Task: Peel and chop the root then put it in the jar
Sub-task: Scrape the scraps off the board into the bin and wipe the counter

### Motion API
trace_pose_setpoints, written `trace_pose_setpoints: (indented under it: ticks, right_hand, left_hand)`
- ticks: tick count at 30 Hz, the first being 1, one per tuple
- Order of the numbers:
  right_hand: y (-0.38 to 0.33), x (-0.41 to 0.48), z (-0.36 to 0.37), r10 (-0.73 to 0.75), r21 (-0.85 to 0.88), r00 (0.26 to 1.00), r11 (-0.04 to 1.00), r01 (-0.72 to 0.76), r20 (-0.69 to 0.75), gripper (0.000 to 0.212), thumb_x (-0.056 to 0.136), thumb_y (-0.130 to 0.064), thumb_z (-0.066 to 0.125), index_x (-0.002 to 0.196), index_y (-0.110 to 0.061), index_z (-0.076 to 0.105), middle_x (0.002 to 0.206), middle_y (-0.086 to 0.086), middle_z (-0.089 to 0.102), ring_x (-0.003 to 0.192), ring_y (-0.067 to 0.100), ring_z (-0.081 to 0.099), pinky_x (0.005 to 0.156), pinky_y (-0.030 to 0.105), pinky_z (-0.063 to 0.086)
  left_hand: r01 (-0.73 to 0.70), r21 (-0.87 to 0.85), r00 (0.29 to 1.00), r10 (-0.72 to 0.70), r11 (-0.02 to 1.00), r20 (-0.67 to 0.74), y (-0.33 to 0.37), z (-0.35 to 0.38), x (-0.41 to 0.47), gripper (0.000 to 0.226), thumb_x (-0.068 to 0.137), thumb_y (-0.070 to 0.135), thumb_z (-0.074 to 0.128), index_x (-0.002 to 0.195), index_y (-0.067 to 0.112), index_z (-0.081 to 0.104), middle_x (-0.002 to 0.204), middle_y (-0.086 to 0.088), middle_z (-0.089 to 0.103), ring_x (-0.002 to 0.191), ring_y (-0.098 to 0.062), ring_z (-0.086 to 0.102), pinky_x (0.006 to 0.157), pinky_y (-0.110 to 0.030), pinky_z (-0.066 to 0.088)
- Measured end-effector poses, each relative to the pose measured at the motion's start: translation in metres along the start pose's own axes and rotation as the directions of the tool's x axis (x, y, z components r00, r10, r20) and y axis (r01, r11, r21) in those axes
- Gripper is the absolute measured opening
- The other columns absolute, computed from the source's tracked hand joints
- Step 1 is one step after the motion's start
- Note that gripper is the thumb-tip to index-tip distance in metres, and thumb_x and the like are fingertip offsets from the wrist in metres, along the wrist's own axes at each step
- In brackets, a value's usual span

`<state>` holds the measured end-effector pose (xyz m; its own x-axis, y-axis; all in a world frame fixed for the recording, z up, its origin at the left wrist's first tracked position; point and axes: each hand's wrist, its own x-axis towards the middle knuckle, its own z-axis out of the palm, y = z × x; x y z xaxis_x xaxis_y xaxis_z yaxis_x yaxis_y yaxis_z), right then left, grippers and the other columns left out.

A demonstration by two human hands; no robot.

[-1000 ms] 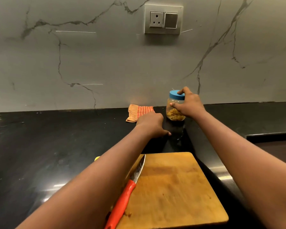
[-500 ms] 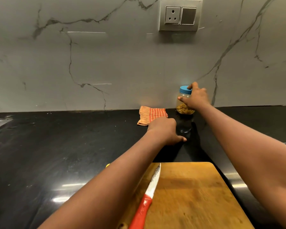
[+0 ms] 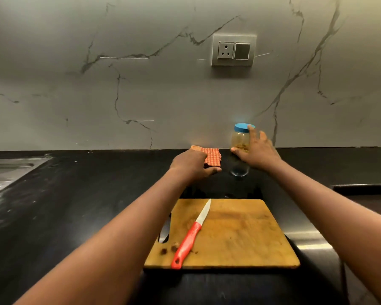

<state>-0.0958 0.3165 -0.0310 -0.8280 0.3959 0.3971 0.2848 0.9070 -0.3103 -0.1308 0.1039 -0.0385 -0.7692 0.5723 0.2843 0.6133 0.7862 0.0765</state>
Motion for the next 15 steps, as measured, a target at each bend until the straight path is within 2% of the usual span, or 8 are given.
trace_pose_setpoints:
  ticks: [2, 3, 5, 8, 12, 15]
  right_hand:
    - [-0.006, -0.032, -0.003, -0.066, -0.03, 0.997, 0.997, 0.067, 0.029, 0.091, 0.078, -0.065, 0.056, 0.147, -0.031, 0.005, 0.148, 0.018, 0.025, 0.133, 0.039, 0.032, 0.106, 0.054, 0.036]
    - [-0.01, -0.047, -0.005, -0.077, -0.046, 0.995, 0.996, 0.08, 0.059, 0.093, 0.078, -0.067, 0.054, 0.148, -0.03, 0.004, 0.151, 0.017, 0.022, 0.137, 0.038, 0.027, 0.109, 0.054, 0.033]
    - [-0.019, -0.075, -0.009, -0.085, -0.071, 0.989, 0.993, 0.094, 0.118, 0.096, 0.079, -0.07, 0.049, 0.15, -0.025, 0.002, 0.157, 0.016, 0.012, 0.144, 0.037, 0.013, 0.114, 0.052, 0.024]
    - [-0.034, -0.116, -0.018, -0.123, -0.049, 0.983, 0.99, 0.131, 0.136, 0.096, 0.08, -0.071, 0.045, 0.15, -0.023, 0.003, 0.158, 0.014, 0.009, 0.144, 0.037, 0.008, 0.114, 0.053, 0.022]
    - [-0.052, -0.16, -0.025, -0.138, -0.056, 0.967, 0.987, 0.153, 0.216, 0.095, 0.08, -0.074, 0.04, 0.151, -0.025, -0.001, 0.159, 0.014, 0.001, 0.145, 0.038, 0.001, 0.116, 0.054, 0.016]
    - [-0.061, -0.184, -0.026, -0.157, -0.062, 0.959, 0.983, 0.176, 0.236, 0.095, 0.079, -0.077, 0.035, 0.151, -0.025, 0.0, 0.159, 0.015, -0.001, 0.145, 0.038, 0.0, 0.116, 0.054, 0.015]
  left_hand:
    - [0.007, -0.016, 1.0, -0.007, 1.0, 0.016, -0.003, -0.006, -0.02, 0.063, 0.084, 0.072, 0.049, 0.118, 0.019, 0.06, 0.108, -0.001, 0.067, 0.091, -0.016, 0.062, 0.08, -0.036, 0.057]
    - [0.015, -0.024, 0.999, -0.014, 1.0, 0.031, -0.003, -0.009, -0.029, 0.066, 0.084, 0.072, 0.048, 0.121, 0.018, 0.058, 0.113, -0.003, 0.067, 0.095, -0.017, 0.063, 0.082, -0.037, 0.057]
    - [0.04, -0.039, 0.998, -0.038, 0.998, 0.056, -0.004, -0.017, -0.05, 0.077, 0.085, 0.074, 0.043, 0.135, 0.016, 0.05, 0.13, -0.006, 0.061, 0.113, -0.023, 0.06, 0.092, -0.041, 0.054]
    - [0.069, -0.075, 0.997, -0.065, 0.995, 0.05, -0.002, -0.029, -0.085, 0.085, 0.087, 0.074, 0.036, 0.148, 0.015, 0.035, 0.15, -0.008, 0.043, 0.135, -0.026, 0.044, 0.106, -0.047, 0.044]
    - [0.134, -0.097, 0.989, -0.126, 0.986, 0.08, -0.004, -0.037, -0.125, 0.093, 0.085, 0.079, 0.029, 0.154, 0.017, 0.021, 0.16, -0.006, 0.026, 0.146, -0.027, 0.027, 0.113, -0.054, 0.033]
    - [0.17, -0.078, 0.982, -0.163, 0.982, 0.094, -0.007, -0.038, -0.144, 0.097, 0.082, 0.082, 0.024, 0.155, 0.017, 0.016, 0.162, -0.005, 0.019, 0.148, -0.027, 0.02, 0.114, -0.057, 0.029]
